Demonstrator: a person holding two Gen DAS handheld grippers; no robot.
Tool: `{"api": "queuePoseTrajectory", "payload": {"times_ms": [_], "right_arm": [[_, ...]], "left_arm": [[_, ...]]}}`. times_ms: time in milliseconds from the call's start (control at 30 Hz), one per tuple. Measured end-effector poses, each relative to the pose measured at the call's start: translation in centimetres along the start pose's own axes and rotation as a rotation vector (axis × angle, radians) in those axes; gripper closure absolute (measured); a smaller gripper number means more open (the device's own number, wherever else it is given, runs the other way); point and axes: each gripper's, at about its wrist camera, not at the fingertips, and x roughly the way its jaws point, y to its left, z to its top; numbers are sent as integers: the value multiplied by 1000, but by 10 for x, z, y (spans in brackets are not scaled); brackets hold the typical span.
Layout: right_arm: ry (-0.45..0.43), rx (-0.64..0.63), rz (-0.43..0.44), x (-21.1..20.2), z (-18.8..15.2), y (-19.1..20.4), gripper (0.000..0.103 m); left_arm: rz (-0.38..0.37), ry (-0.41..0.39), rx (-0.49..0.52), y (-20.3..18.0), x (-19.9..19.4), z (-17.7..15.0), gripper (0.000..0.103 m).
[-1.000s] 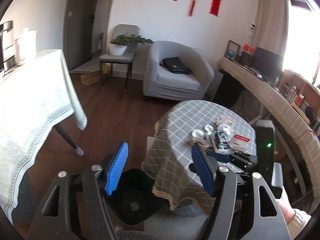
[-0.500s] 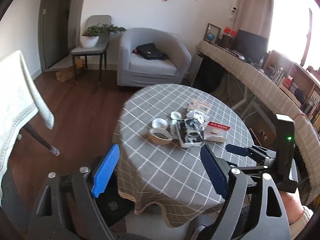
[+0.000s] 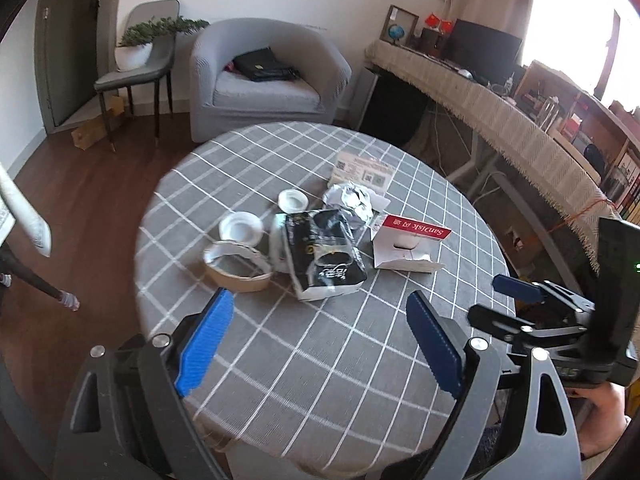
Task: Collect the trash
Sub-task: 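Move both tools back over the table, then grasp the black tissue bag with the left tool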
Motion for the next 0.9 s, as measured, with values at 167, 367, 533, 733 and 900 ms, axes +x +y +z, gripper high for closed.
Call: {"api": "queuePoseTrajectory", "payload": {"times_ms": [167,367,533,733,900], "right_arm": [[-14,22,-1,-1,4,-12,22],[-20,34,2,3,7,-21,22],[-16,33,-1,8,12,-26,22],[-14,21,-12,15,17,-27,22],[-13,2,-18,18,21,-26,22]], "left_arm": [[-2,29,8,-5,30,4,13],[-2,58,-13,-4,59,7,13],[11,53,-16,-5,73,13,13],[38,45,7,-13,85,19,17],[74,28,12,-13,92,20,42]]}}
